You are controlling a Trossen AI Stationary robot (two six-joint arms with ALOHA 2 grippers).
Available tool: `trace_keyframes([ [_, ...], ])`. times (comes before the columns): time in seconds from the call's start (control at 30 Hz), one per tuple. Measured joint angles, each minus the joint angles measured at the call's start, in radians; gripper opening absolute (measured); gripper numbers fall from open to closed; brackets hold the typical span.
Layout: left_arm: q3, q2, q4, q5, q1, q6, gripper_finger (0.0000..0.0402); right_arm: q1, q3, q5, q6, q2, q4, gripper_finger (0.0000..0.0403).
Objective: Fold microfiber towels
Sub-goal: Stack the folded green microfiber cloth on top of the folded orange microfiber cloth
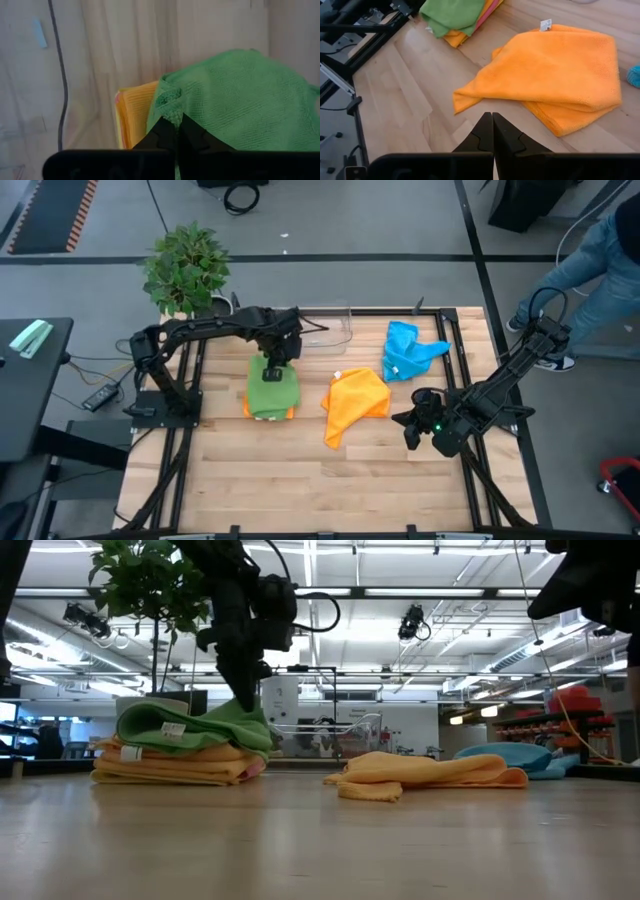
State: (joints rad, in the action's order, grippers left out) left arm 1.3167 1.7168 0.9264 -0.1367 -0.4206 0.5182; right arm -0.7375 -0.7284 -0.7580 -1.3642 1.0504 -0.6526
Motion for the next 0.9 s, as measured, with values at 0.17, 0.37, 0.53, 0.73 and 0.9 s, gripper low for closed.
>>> trace_keyframes([
  [0.17, 0.000, 0.000, -0.017, -0.006, -0.001, 0.002, 0.0013, 0.004, 0.000, 0.000, -0.001, 0.000, -0.014, 0.0001],
  [0.37, 0.000, 0.000, -0.015, -0.009, 0.000, 0.002, 0.0006, 0.004, 0.000, 0.000, -0.009, 0.000, -0.013, 0.0001],
  [0.53, 0.000, 0.000, -0.010, -0.009, -0.001, 0.025, 0.0014, 0.004, 0.000, -0.016, -0.012, 0.000, -0.014, 0.0001],
  [0.73, 0.000, 0.000, -0.002, -0.037, -0.001, 0.062, 0.0007, 0.004, 0.000, -0.022, -0.021, 0.000, -0.014, 0.0001],
  [0.9, 0.000, 0.000, 0.016, -0.052, -0.001, 0.081, 0.0008, 0.004, 0.000, -0.023, -0.023, 0.000, -0.014, 0.0001],
])
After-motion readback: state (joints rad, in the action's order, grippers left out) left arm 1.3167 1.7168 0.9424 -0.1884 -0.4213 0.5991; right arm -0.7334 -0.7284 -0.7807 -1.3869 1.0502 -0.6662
